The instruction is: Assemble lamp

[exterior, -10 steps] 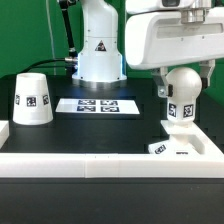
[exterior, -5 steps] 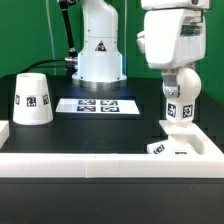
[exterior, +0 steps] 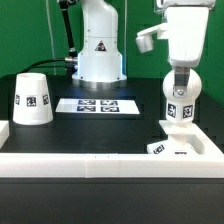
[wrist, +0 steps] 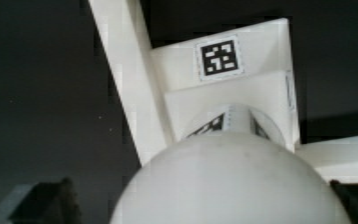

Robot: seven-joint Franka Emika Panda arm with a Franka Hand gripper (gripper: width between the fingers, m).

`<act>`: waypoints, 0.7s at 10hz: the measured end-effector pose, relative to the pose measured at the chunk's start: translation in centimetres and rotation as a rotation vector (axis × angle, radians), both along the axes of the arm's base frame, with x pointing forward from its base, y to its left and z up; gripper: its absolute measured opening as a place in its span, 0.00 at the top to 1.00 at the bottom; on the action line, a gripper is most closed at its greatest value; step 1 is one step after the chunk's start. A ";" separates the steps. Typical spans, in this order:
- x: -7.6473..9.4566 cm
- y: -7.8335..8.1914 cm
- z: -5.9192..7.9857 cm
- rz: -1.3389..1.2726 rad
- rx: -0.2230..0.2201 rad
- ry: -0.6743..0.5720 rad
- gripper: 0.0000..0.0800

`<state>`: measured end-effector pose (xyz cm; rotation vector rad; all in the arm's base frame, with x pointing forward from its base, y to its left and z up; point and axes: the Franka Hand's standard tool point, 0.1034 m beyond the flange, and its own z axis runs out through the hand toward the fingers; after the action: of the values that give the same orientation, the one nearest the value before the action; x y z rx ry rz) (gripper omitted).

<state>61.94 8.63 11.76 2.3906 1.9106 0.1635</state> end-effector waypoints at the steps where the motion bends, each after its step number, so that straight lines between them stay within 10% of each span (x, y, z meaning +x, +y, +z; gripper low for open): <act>1: 0.0 0.0 0.0 -0.002 0.000 0.000 0.28; 7: -0.3 -0.4 0.0 -0.316 0.045 -0.010 0.28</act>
Offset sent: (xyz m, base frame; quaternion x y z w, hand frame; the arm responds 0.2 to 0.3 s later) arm 0.0000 0.0000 0.0000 0.0000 0.0000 0.0650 0.9979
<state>61.59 8.24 11.72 2.6734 1.5125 0.1983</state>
